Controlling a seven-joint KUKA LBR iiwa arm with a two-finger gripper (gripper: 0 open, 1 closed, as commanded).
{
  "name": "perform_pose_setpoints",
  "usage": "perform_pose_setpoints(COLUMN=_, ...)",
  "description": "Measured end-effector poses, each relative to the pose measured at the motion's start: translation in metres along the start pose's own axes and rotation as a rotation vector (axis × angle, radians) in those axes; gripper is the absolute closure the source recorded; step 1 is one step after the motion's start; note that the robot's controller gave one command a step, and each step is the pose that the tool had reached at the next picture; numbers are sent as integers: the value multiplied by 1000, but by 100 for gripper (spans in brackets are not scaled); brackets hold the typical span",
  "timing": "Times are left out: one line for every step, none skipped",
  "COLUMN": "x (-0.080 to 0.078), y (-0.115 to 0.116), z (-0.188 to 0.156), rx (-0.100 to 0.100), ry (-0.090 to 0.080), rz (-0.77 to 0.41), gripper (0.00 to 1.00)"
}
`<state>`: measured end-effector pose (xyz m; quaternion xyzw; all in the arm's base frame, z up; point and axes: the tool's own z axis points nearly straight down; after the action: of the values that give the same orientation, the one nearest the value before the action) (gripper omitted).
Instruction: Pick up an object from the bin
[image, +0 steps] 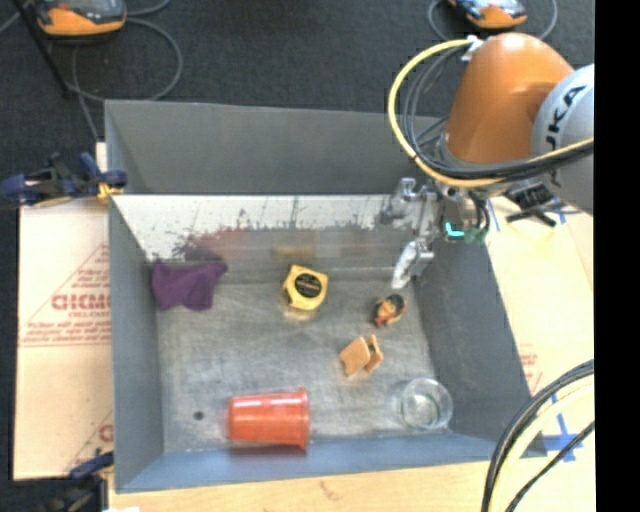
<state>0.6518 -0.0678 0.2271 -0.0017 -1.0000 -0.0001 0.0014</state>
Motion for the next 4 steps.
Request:
perform_pose_setpoints(x=-1, y=0, z=-5, rx=2, ry=-8, rz=-1, gripper=0)
perform_pose_setpoints(x=15, y=-12, z=44, rx=2, ry=-14, rz=-38, gripper=0)
perform_pose_setpoints(x=44, y=-16, z=78, rx=1, ry=-2, rz=-197, gripper=0)
perform_pose_setpoints(x=67, y=-20, z=81, rx=2, ry=-6, rz=-385, gripper=0)
